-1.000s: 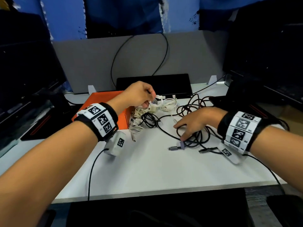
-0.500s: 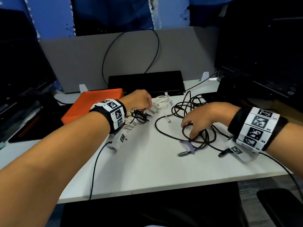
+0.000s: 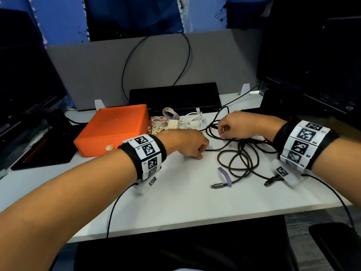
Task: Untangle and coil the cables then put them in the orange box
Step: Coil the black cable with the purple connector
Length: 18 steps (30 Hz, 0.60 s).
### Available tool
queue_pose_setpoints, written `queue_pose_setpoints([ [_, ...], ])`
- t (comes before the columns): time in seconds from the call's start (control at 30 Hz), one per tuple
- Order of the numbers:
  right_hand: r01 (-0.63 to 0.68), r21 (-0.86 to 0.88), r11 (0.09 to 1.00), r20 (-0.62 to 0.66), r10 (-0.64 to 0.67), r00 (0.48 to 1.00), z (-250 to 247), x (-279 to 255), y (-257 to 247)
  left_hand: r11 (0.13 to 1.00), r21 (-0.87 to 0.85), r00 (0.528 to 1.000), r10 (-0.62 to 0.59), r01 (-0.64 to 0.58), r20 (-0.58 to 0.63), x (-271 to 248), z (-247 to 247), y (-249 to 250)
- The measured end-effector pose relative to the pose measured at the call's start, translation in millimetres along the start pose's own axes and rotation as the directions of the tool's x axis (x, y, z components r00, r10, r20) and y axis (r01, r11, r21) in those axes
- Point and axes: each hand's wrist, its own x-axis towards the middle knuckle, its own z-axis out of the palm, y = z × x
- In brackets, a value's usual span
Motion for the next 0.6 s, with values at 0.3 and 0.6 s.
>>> queue_pose_setpoints([
  [0.3, -0.162, -0.104, 0.981, 0.493, 0.192, 0.849, 9.2, -22.1, -2.1, 0.998, -0.054, 0.997, 0.03, -0.034, -0.066, 2.1, -14.5, 25.6],
  [0.6, -0.098, 0.152, 0.983, -0.176, 0.124, 0.976, -42.7, -31.2, 28.1, 0.984, -0.173, 0.998, -0.042, 0.048, 0.038, 10.8, -25.6, 35.0],
])
